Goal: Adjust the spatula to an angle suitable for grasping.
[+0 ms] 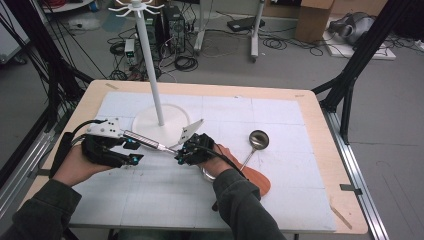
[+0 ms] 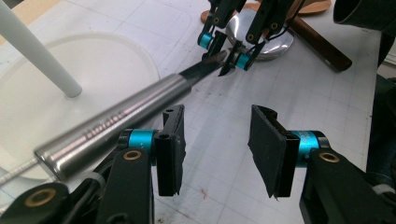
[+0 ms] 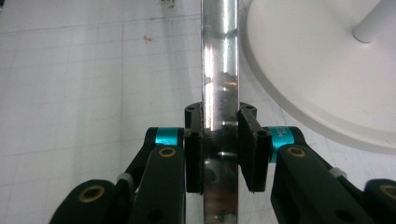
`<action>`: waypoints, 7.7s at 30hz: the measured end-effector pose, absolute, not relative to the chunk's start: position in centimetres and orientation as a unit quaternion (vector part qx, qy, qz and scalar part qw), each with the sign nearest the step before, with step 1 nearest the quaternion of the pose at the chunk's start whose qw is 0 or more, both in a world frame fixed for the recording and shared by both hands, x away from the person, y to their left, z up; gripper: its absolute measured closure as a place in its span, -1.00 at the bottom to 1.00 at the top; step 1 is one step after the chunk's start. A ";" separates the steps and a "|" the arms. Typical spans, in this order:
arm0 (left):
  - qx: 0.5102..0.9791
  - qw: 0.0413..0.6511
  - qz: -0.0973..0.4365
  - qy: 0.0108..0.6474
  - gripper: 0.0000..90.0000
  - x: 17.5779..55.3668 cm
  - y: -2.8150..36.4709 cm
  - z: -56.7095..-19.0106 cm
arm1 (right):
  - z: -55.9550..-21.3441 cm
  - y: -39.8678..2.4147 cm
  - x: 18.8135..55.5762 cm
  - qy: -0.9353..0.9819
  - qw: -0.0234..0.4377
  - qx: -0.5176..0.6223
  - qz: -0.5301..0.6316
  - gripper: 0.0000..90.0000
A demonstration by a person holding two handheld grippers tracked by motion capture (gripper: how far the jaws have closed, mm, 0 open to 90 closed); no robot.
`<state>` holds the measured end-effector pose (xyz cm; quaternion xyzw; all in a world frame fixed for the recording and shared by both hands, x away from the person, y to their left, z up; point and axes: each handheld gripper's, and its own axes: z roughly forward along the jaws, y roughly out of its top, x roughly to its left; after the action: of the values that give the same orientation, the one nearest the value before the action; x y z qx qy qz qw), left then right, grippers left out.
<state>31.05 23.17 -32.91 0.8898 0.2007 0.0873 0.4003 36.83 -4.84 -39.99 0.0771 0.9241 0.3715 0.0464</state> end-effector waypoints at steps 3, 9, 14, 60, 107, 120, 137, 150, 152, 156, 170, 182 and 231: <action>0.887 0.403 0.084 0.209 0.23 31.2 23.4 -33.3 | -39.7 -5.1 36.8 0.919 0.051 0.078 0.382 0.66; 0.873 0.425 0.074 0.227 0.20 31.5 23.9 -33.8 | -38.9 -5.3 36.4 0.912 0.049 0.083 0.400 0.66; 0.859 0.445 0.074 0.244 0.15 31.8 24.2 -33.5 | -38.6 -5.2 36.0 0.910 0.050 0.083 0.404 0.66; 0.796 0.541 0.063 0.266 0.36 32.4 23.1 -32.6 | -37.2 -4.7 34.6 0.882 0.005 0.112 0.457 0.63; 0.786 0.573 0.030 0.230 0.65 32.1 21.7 -30.7 | -35.1 -4.4 33.7 0.844 -0.010 0.104 0.526 0.67; 0.777 0.584 0.054 0.227 0.66 32.0 20.6 -29.6 | -34.6 -4.4 33.4 0.828 -0.007 0.121 0.548 0.72; 0.768 0.601 0.024 0.222 0.92 32.3 20.6 -29.8 | -34.1 -4.8 33.3 0.821 -0.006 0.117 0.559 0.67; 0.783 0.586 0.043 0.205 0.93 32.2 20.7 -28.7 | -33.7 -6.2 32.9 0.823 0.006 0.120 0.555 0.30; 0.788 0.579 0.047 0.201 0.93 32.1 20.6 -28.4 | -33.7 -6.6 32.9 0.822 0.009 0.120 0.557 0.24; 0.795 0.572 0.058 0.193 0.93 32.0 20.4 -28.1 | -33.8 -7.2 32.9 0.823 0.019 0.125 0.553 0.12; 0.801 0.566 0.065 0.187 0.93 32.3 20.5 -27.6 | -34.3 -10.2 32.8 0.826 0.039 0.159 0.540 -0.15; 0.802 0.563 0.067 0.189 0.93 32.6 20.7 -27.3 | -34.4 -11.6 32.8 0.826 0.048 0.173 0.535 -0.24; 0.804 0.563 0.067 0.180 0.93 33.2 20.6 -25.0 | -35.9 -18.5 31.6 0.810 0.095 0.234 0.529 -0.73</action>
<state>33.24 20.62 -24.95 0.8037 0.1796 0.0674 0.5633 31.62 -18.51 -35.91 0.2339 0.8099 0.5293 0.0953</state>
